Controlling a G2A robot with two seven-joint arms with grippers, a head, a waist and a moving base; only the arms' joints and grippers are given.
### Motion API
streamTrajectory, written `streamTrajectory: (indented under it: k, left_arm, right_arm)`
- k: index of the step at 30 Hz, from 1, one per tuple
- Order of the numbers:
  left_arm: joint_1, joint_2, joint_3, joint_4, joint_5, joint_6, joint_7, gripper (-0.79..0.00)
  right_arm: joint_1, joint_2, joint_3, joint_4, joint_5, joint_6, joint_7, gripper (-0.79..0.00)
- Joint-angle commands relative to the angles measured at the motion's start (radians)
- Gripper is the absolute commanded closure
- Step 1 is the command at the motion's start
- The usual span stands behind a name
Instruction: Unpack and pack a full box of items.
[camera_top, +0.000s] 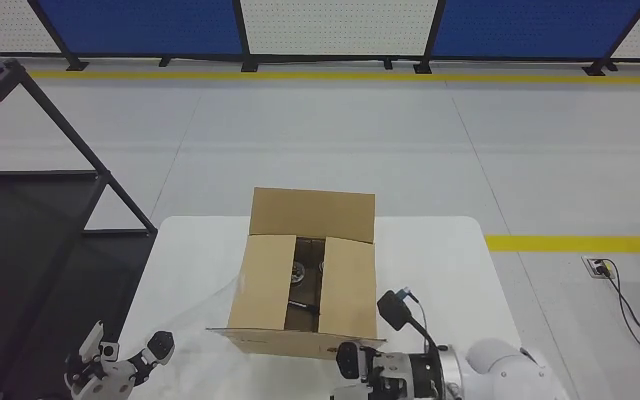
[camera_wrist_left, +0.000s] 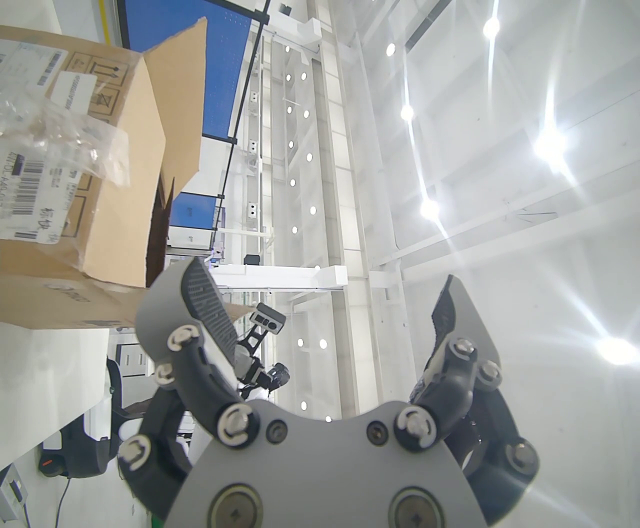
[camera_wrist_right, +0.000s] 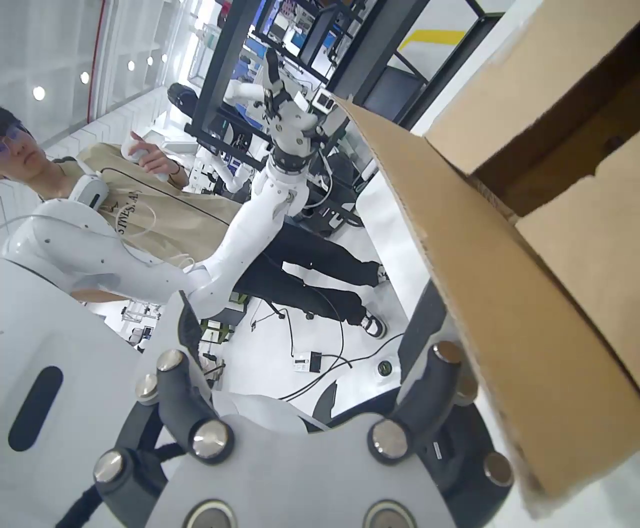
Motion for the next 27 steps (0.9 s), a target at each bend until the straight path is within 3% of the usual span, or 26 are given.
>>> streamTrajectory:
  k: [1, 14, 22, 27]
  left_arm:
    - [0.0, 0.0, 0.0, 0.0, 0.0, 0.0, 0.0, -0.785]
    - [0.0, 0.0, 0.0, 0.0, 0.0, 0.0, 0.0, -0.785]
    - [0.0, 0.0, 0.0, 0.0, 0.0, 0.0, 0.0, -0.785]
    - [-0.004, 0.001, 0.003, -0.01, 0.029, 0.0, 0.021, -0.785]
  right_arm:
    - [0.035, -0.003, -0.018, 0.025, 0.011, 0.021, -0.039, -0.785]
    - [0.242, -0.038, -0.185, 0.236, -0.071, 0.198, -0.343, -0.785]
    - [0.312, -0.053, -0.237, 0.339, -0.073, 0.244, -0.391, -0.785]
    - [0.332, -0.053, -0.24, 0.375, -0.061, 0.279, -0.355, -0.785]
